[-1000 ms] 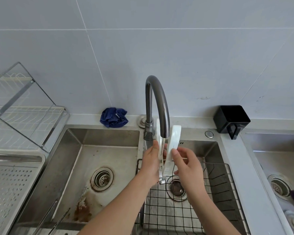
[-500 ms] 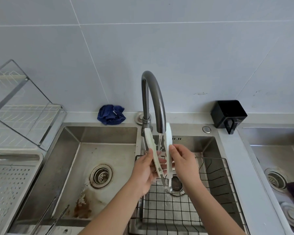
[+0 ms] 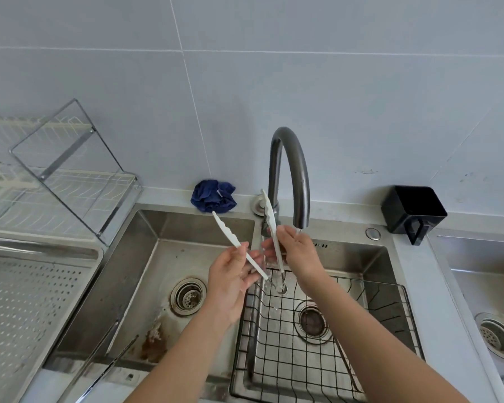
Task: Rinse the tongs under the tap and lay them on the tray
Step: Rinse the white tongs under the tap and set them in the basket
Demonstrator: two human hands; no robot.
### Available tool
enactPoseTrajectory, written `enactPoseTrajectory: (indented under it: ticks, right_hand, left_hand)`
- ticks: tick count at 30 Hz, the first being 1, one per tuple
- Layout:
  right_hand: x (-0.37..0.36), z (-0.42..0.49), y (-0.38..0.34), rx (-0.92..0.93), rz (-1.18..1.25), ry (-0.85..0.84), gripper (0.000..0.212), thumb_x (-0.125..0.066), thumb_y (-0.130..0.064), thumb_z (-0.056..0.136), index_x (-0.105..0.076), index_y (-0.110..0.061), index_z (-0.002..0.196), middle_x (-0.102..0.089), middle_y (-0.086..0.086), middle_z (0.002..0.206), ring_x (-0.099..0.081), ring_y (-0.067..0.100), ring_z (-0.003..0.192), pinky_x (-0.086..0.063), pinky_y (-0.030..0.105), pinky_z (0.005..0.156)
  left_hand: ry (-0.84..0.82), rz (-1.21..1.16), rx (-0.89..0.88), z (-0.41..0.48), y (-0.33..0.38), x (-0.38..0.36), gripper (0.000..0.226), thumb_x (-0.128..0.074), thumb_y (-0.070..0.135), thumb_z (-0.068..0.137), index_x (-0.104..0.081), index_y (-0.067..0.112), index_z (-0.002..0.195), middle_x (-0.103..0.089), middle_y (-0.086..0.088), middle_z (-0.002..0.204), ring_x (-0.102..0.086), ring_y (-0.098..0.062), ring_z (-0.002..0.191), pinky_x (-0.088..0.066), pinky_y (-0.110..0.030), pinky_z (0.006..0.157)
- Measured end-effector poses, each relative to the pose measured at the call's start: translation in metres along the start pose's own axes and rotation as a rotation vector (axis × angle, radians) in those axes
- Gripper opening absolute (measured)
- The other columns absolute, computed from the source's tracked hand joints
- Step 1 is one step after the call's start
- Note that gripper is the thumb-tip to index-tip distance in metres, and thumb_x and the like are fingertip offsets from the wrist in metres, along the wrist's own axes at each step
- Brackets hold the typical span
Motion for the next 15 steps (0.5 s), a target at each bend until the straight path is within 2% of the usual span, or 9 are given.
enactPoseTrajectory:
  ticks: [3, 5, 7, 8, 9, 11, 12, 15]
  right_hand:
    - [0.001, -0.001, 0.002, 0.015, 0.010, -0.021, 0.036, -0.047, -0.040, 0.106, -0.069, -0.012, 0.102, -0.077, 0.013, 0.096, -0.074, 0.035, 0.089, -0.059, 0.058, 0.089]
    - [0.004, -0.008, 0.008, 0.036, -0.015, -0.041, 0.029, -0.051, -0.045, 0.103, -0.065, -0.021, 0.113, -0.076, 0.002, 0.098, -0.075, 0.029, 0.091, -0.060, 0.052, 0.086]
    - [0.008, -0.020, 0.014, 0.115, -0.096, -0.083, 0.020, -0.060, -0.057, 0.093, -0.061, -0.045, 0.109, -0.073, -0.015, 0.096, -0.073, 0.012, 0.088, -0.060, 0.026, 0.076]
    - [0.012, -0.027, 0.016, 0.162, -0.146, -0.099, 0.021, -0.066, -0.060, 0.087, -0.057, -0.054, 0.105, -0.069, -0.024, 0.098, -0.070, 0.003, 0.087, -0.056, 0.015, 0.071]
    - [0.017, -0.032, 0.018, 0.209, -0.199, -0.108, 0.031, -0.073, -0.058, 0.082, -0.054, -0.058, 0.106, -0.065, -0.029, 0.101, -0.067, -0.003, 0.088, -0.053, 0.010, 0.070]
    - [0.026, -0.037, 0.025, 0.278, -0.298, -0.116, 0.052, -0.086, -0.039, 0.074, -0.052, -0.051, 0.112, -0.065, -0.024, 0.102, -0.065, -0.005, 0.086, -0.051, 0.009, 0.070]
    - [0.028, -0.036, 0.027, 0.266, -0.347, -0.109, 0.054, -0.086, -0.033, 0.072, -0.053, -0.046, 0.112, -0.067, -0.019, 0.099, -0.066, -0.003, 0.083, -0.051, 0.010, 0.068]
    - [0.030, -0.027, 0.023, 0.216, -0.482, -0.034, 0.041, -0.075, -0.041, 0.073, -0.052, -0.036, 0.107, -0.065, -0.006, 0.087, -0.060, 0.007, 0.069, -0.047, 0.012, 0.057]
  left_hand:
    - [-0.015, -0.047, 0.011, 0.001, 0.001, -0.006, 0.032, -0.068, 0.024, 0.087, -0.061, 0.001, 0.108, -0.069, -0.019, 0.094, -0.070, -0.036, 0.097, -0.061, -0.054, 0.080]
    - [-0.065, -0.047, 0.028, -0.001, -0.004, -0.012, 0.020, -0.066, 0.018, 0.093, -0.060, 0.002, 0.104, -0.070, -0.018, 0.096, -0.070, -0.038, 0.099, -0.061, -0.052, 0.080]
    - [-0.137, -0.039, 0.057, -0.005, -0.012, -0.020, 0.011, -0.065, 0.017, 0.093, -0.064, 0.006, 0.096, -0.073, -0.019, 0.103, -0.070, -0.036, 0.101, -0.061, -0.048, 0.079]
    - [-0.163, -0.028, 0.081, -0.007, -0.015, -0.023, 0.009, -0.066, 0.018, 0.092, -0.067, 0.009, 0.092, -0.073, -0.019, 0.101, -0.070, -0.035, 0.100, -0.061, -0.045, 0.079]
    - [-0.185, -0.014, 0.112, -0.008, -0.018, -0.026, 0.008, -0.067, 0.019, 0.091, -0.070, 0.011, 0.090, -0.073, -0.019, 0.096, -0.069, -0.034, 0.099, -0.061, -0.044, 0.079]
    - [-0.239, 0.009, 0.175, -0.011, -0.021, -0.032, 0.010, -0.068, 0.019, 0.091, -0.073, 0.011, 0.093, -0.073, -0.020, 0.096, -0.070, -0.033, 0.099, -0.060, -0.044, 0.082]
    - [-0.257, 0.019, 0.196, -0.012, -0.021, -0.034, 0.014, -0.068, 0.018, 0.089, -0.074, 0.009, 0.098, -0.074, -0.020, 0.099, -0.072, -0.031, 0.097, -0.060, -0.043, 0.082]
    - [-0.225, 0.130, 0.173, -0.012, -0.018, -0.040, 0.017, -0.066, 0.016, 0.093, -0.073, 0.007, 0.106, -0.077, -0.014, 0.104, -0.074, -0.025, 0.093, -0.061, -0.041, 0.085]
Point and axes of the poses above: each hand's wrist, its own z-axis towards the middle knuckle, its own x-axis out of the back of the hand, y = z × x, the point moved 2 cm from there along z, towards the middle knuckle
